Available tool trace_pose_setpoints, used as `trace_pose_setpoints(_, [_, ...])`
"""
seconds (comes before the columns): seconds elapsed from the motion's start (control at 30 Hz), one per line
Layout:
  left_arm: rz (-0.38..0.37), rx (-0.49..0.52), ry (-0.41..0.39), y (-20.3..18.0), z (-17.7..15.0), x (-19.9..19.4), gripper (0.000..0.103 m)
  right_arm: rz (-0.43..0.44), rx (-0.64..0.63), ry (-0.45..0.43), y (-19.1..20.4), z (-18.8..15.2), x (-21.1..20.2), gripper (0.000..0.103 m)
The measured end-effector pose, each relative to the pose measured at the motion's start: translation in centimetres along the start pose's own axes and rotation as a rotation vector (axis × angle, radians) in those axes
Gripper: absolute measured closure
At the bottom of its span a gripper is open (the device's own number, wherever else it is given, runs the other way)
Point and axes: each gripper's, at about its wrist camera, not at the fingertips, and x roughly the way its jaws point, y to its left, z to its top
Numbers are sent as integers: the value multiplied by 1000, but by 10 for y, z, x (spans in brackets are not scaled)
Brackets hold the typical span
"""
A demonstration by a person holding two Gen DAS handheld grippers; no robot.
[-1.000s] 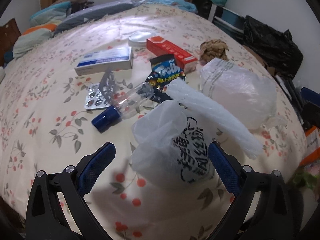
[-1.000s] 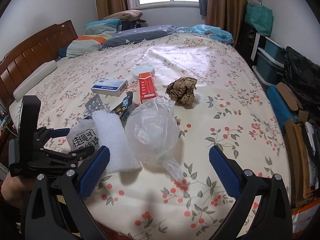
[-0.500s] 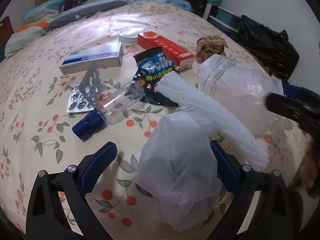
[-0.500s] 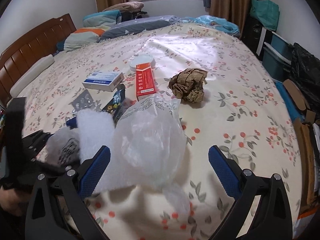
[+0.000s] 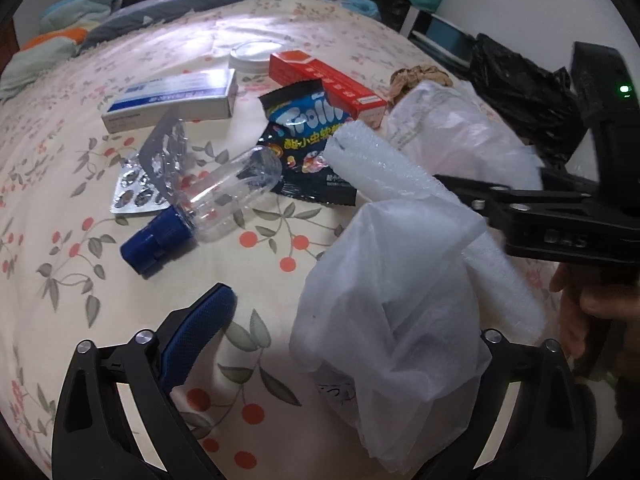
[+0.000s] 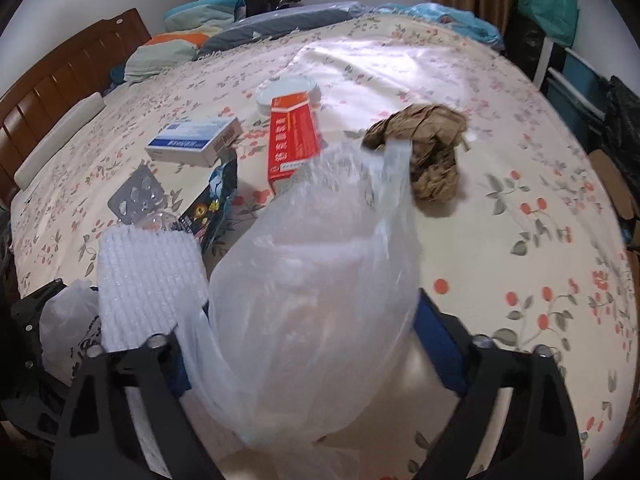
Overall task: Collect trash
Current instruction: 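Grasp the white printed bag with the left tool while the right tool grasps the clear bag, then carry both bags down over the red bin beside the bed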
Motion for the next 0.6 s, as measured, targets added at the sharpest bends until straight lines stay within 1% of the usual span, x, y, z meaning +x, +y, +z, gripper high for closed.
trace_pose_setpoints(0.03, [-5,1,-7,0,0,-1,21,7,-1,-4,1,0,1,25])
trace_pose_setpoints(0.07, [-9,0,-11,-1,-1,-2,32,9,-2,-6,0,0,0,26])
trace_pose_setpoints(0.1, [-25,-2,-15,-1,0,-4,39,14,-2,-8,0,0,0,26])
trace_pose_setpoints(0.13, [-35,-5,-16,-1,0,-5,52,25,1,-10,-1,-1,-1,26])
trace_pose_setpoints(0.17, [-39,-5,-16,-1,0,-6,54,33,8,-14,-2,-1,-3,27])
trace_pose_setpoints(0.3, [-40,5,-14,-2,-3,-10,54,48,30,-27,-9,-6,-13,27])
trace_pose_setpoints(0.6, [-31,-8,-15,6,-15,-28,54,36,57,-51,-21,-24,-50,27])
